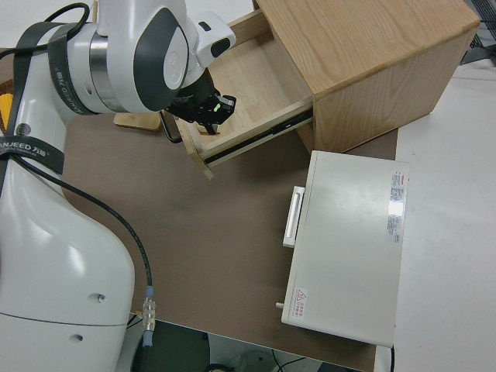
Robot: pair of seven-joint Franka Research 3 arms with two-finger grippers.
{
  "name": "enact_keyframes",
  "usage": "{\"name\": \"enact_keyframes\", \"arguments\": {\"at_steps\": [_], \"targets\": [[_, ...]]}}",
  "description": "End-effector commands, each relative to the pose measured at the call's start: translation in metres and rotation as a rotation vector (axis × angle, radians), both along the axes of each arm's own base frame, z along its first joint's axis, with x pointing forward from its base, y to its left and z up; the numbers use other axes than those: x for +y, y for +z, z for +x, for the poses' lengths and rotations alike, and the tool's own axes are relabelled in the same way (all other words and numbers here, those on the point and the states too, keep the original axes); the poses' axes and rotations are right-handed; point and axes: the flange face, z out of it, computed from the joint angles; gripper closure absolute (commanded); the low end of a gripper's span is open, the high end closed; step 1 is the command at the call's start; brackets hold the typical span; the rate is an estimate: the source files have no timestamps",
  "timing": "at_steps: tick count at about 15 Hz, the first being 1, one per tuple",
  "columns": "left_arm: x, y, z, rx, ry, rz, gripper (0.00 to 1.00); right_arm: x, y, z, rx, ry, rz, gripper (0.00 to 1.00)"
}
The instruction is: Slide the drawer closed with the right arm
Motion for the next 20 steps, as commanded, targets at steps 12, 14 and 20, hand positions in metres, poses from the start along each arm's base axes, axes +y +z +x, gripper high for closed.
{"name": "enact_keyframes", "arguments": {"at_steps": [12,14,20], "targets": [[-0.002,0.006,-0.003,0.003,0.005,0.019,0.01,0.141,0.031,-0.032,-0.014,-0.191,0.021,1.0],[-0.002,0.006,-0.003,0.003,0.005,0.019,0.01,0.168,0.032,-0.036,-0.037,-0.239,0.032,1.0],[-0.002,0.005,-0.003,0.004,0.005,0.019,0.01,0.234,0.004,-0.04,-0.027,-0.36,0.026,1.0]]}}
